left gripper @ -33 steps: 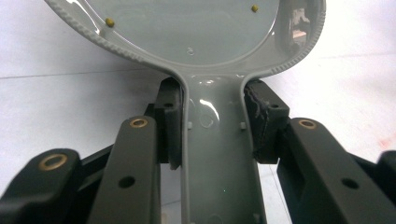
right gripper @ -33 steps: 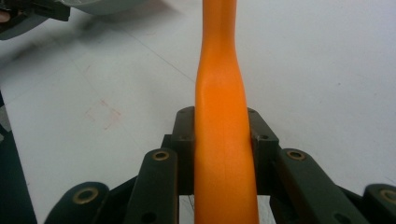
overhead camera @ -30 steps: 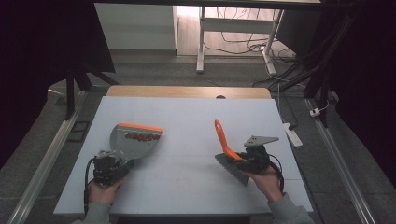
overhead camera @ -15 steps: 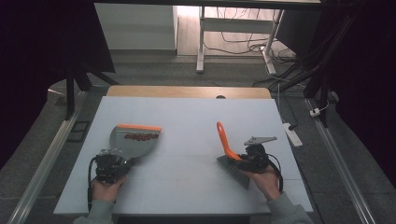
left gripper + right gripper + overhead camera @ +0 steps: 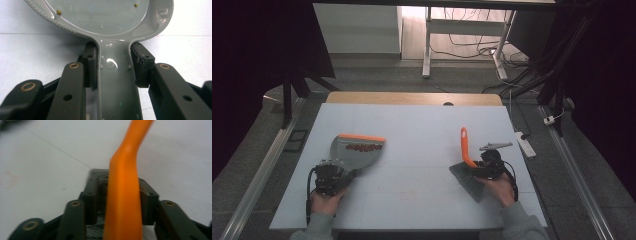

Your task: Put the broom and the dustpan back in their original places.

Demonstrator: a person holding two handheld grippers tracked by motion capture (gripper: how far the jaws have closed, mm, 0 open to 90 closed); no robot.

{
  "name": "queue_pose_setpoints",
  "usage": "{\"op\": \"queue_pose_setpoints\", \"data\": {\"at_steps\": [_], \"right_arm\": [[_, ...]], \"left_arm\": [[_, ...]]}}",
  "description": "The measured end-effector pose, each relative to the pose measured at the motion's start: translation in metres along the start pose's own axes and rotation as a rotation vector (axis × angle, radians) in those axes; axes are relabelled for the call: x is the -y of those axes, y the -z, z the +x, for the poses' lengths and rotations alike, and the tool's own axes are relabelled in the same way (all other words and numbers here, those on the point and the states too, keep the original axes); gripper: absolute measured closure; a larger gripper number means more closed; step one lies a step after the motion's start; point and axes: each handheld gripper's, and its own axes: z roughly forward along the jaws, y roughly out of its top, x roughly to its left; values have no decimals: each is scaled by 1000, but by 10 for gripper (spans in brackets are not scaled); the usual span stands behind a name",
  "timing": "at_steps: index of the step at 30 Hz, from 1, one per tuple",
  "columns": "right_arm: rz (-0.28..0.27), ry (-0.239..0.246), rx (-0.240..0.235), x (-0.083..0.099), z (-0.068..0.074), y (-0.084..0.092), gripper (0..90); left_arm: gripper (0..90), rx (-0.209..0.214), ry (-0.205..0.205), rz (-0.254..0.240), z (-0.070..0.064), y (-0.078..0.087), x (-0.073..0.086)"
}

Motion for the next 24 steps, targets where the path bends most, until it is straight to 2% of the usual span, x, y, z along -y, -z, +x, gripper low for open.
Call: {"op": "queue_pose_setpoints", "data": {"at_steps": [4,6,9,10,11,19,21,24], "right_arm": [[30,7,29,1,-7,-5,486],[32,-3,19,1,-9,-6,479],[40,28,53,1,-7,-7,462],[36,46,69,0,-7,-7,440],[37,44,79,0,-6,-7,431],[15,69,107,-1,-3,-4,422],[-2,77,115,-1,-2,-2,422],[-29,92,132,-2,-1,0,413]], "left_arm": [[616,-2,1,8,0,-1,0],[615,-5,4,11,-1,-2,0],[615,-7,6,16,0,-3,0],[614,-7,7,18,0,-3,0],[614,-6,10,17,0,-3,1],[606,3,18,14,0,-3,1],[560,1,12,10,0,-2,1],[415,0,2,-8,1,1,2]]}}
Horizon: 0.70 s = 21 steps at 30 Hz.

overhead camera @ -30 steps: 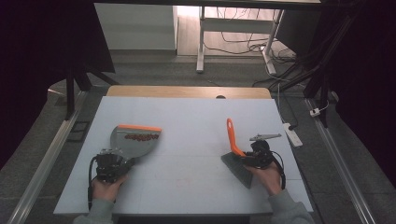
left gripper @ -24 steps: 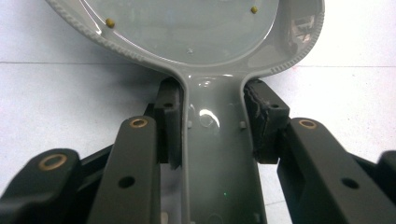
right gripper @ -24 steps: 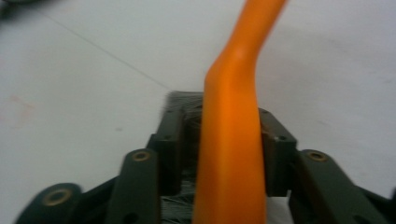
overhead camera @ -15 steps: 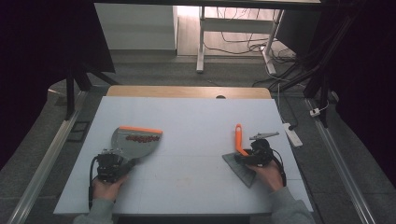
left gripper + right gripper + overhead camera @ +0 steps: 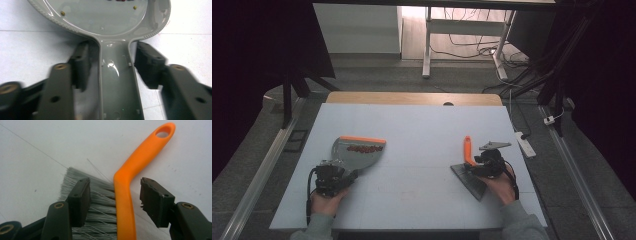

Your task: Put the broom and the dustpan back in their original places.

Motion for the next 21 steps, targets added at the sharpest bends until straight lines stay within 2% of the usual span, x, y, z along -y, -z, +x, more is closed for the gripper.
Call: {"op": "queue_pose_setpoints", "data": {"at_steps": [1,4,9,10,12,16,18,21], "right_arm": [[-8,1,6,0,0,1,406],[-31,0,20,-1,0,4,404],[-73,18,16,-2,5,11,404],[-84,27,10,-2,6,13,404],[-96,45,-1,-3,9,15,403],[-108,82,-42,-4,14,17,406],[-109,103,-59,-4,18,18,406],[-107,124,-85,-4,23,19,412]], "left_arm": [[360,1,-1,-10,0,2,0],[281,-6,-17,-29,-1,8,1],[256,-21,-69,-57,-2,21,1],[259,-3,-85,-65,-3,25,0],[260,8,-131,-77,-7,29,-3],[264,51,-253,-75,-17,30,-9],[302,75,-313,-75,-20,29,-12],[302,146,-342,-54,-22,23,-19]]}}
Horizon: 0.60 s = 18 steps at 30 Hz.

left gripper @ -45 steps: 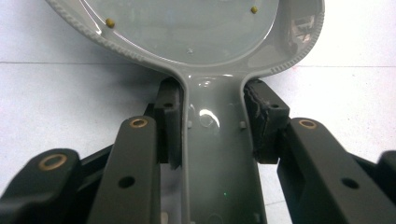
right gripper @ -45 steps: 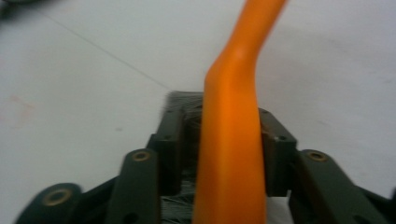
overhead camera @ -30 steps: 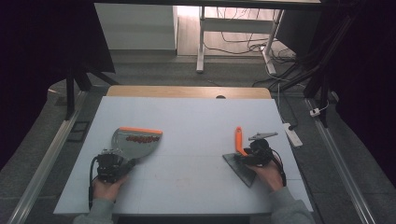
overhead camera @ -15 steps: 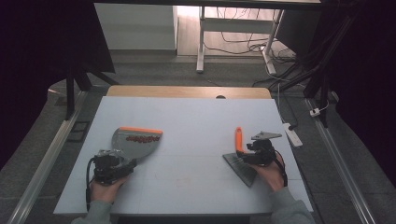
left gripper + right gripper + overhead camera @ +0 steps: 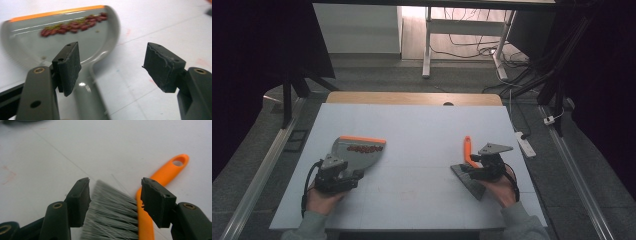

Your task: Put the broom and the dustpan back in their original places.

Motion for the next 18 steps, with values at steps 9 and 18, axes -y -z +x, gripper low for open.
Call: {"op": "queue_pose_setpoints", "data": {"at_steps": [9,18], "right_arm": [[-11,50,-30,9,8,10,420],[-35,52,-18,22,6,20,420]], "left_arm": [[298,123,-84,12,2,-10,-3],[297,148,-96,28,-3,-6,5]]}}
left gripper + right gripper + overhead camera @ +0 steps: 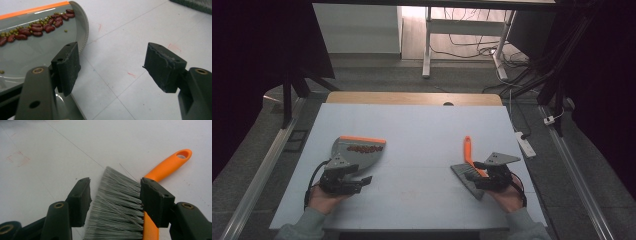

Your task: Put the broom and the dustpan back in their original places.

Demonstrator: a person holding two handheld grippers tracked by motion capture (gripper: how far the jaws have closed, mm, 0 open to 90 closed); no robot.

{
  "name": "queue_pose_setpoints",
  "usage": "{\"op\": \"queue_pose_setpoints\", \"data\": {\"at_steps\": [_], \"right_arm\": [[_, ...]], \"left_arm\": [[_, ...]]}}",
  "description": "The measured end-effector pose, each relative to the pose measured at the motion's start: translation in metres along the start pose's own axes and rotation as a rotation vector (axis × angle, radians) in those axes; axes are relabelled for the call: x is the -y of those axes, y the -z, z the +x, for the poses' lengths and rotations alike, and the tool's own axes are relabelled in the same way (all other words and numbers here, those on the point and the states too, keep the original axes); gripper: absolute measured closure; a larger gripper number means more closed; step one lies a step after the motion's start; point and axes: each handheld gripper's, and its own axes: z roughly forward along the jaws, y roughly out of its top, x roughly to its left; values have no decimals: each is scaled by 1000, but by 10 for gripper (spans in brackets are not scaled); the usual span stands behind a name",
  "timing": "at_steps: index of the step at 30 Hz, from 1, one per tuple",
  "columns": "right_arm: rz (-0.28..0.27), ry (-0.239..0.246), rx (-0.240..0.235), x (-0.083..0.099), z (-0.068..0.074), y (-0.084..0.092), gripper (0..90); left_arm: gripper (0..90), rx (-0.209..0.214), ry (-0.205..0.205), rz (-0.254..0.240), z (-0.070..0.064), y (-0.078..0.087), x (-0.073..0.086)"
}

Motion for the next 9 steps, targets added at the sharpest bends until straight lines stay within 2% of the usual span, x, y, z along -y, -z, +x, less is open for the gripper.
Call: {"op": "queue_pose_setpoints", "data": {"at_steps": [9], "right_arm": [[-21,12,-6,0,-1,2,419]], "left_arm": [[290,3,12,4,-1,-1,0]]}}
